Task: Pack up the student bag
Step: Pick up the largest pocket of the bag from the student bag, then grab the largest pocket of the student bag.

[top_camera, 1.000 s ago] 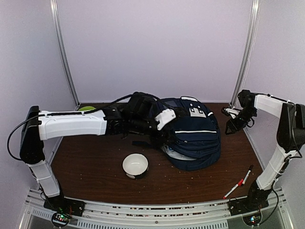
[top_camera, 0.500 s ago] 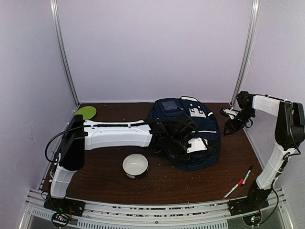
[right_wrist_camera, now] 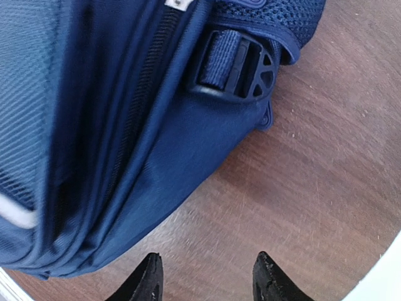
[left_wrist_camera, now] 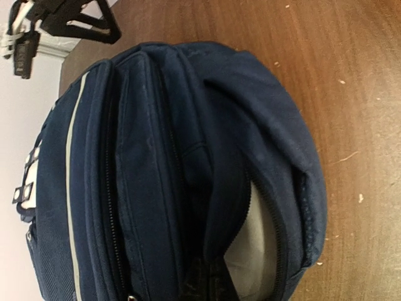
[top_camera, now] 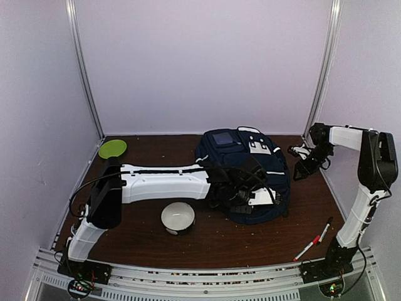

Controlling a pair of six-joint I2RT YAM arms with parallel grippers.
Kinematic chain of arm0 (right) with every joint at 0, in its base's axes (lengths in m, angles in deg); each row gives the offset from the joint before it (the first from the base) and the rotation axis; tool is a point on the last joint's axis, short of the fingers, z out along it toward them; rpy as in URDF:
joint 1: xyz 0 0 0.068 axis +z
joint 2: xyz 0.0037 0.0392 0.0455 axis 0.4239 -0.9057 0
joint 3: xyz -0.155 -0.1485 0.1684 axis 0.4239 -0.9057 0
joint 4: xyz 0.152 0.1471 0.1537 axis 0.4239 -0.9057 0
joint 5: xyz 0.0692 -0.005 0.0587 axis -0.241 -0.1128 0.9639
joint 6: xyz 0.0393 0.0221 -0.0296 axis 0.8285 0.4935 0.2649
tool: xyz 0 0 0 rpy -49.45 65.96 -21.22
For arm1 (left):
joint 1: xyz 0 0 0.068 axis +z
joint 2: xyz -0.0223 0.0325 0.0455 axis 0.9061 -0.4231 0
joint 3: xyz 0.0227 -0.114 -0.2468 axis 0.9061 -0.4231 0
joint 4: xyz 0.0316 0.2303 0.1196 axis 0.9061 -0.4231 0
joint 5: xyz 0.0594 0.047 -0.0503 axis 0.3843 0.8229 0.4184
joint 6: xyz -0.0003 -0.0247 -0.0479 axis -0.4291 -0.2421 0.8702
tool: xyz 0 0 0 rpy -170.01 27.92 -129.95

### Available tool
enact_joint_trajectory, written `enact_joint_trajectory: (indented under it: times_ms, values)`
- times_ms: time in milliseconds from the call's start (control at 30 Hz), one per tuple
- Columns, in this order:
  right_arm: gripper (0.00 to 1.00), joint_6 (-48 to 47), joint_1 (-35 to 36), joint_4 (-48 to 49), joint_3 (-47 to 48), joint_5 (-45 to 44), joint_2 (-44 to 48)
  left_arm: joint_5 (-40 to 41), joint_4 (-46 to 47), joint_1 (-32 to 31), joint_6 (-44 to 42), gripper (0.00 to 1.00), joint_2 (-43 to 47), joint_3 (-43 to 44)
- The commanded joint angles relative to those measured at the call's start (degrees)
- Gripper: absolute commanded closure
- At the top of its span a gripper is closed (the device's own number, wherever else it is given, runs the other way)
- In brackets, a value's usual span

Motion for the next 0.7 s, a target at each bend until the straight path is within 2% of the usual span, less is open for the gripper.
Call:
enact_joint_trajectory:
  times_ms: [0,167,300,433,667]
  values:
    - [0.51,-4.4,-0.42,-0.59,2.74,0.08,-2.33,9.28,1.31,1.59,0.65,1.0,1.48,-1.71]
    - [0.51,-9.96,-0.51,-0.71,3.09,0.09,-3.63,9.03,9.68,6.85,8.71,1.0,12.34,-12.68]
    - [0.51,-11.15,-0.42,0.0,3.76,0.85,-5.55,4.61,12.27,12.33,16.26,1.0,18.72,-18.42]
    - [0.52,-10.68,0.33,-0.22,5.27,3.06,-7.38,0.47,13.8,14.18,19.67,1.0,20.85,-21.46]
    - [0.51,-10.29,3.93,2.46,5.3,2.61,-7.49,0.12,14.28,14.33,23.2,1.0,20.01,-22.13]
